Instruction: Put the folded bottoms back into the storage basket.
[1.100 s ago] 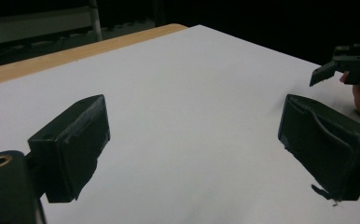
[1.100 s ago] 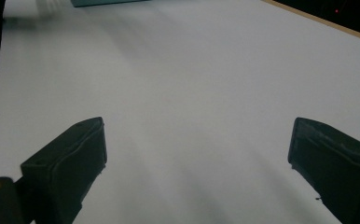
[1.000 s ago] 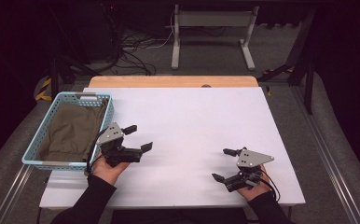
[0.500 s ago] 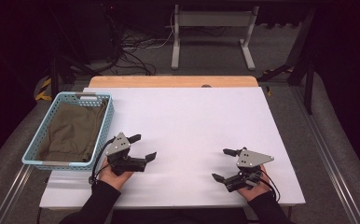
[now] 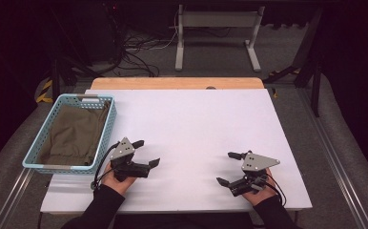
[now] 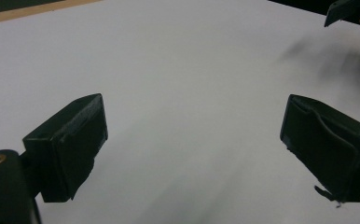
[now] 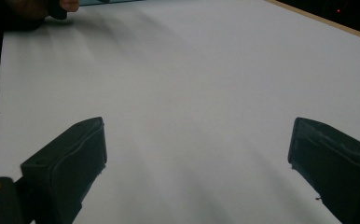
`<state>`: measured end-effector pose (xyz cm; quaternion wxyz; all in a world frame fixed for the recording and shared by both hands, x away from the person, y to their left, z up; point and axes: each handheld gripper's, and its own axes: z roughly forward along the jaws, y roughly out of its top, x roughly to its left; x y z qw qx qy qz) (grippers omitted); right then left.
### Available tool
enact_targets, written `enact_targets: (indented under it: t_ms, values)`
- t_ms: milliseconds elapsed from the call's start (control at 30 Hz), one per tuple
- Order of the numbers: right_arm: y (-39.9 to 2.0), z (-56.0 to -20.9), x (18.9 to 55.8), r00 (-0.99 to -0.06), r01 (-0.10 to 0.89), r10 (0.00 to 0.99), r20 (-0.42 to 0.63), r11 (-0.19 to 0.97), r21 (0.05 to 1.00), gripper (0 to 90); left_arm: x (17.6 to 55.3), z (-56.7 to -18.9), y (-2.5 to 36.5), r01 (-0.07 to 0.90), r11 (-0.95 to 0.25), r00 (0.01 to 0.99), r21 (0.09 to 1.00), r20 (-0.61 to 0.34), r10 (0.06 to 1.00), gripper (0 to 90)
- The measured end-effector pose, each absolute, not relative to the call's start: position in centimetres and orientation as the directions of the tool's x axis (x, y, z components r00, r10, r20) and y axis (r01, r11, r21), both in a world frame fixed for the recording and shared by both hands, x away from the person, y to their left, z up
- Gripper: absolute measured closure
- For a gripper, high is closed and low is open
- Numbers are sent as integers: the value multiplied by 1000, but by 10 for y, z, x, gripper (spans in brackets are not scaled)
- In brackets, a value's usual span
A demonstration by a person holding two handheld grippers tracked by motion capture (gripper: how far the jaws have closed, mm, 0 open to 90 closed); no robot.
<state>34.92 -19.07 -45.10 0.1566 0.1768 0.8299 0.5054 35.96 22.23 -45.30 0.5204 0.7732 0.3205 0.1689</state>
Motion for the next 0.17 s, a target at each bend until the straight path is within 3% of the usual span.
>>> enact_targets:
  t_ms: [167]
  values:
    - [-191,-451,349,-889,135,452,-82,426,894,51,360,-454,224,313,-243,734,918,-72,675,77]
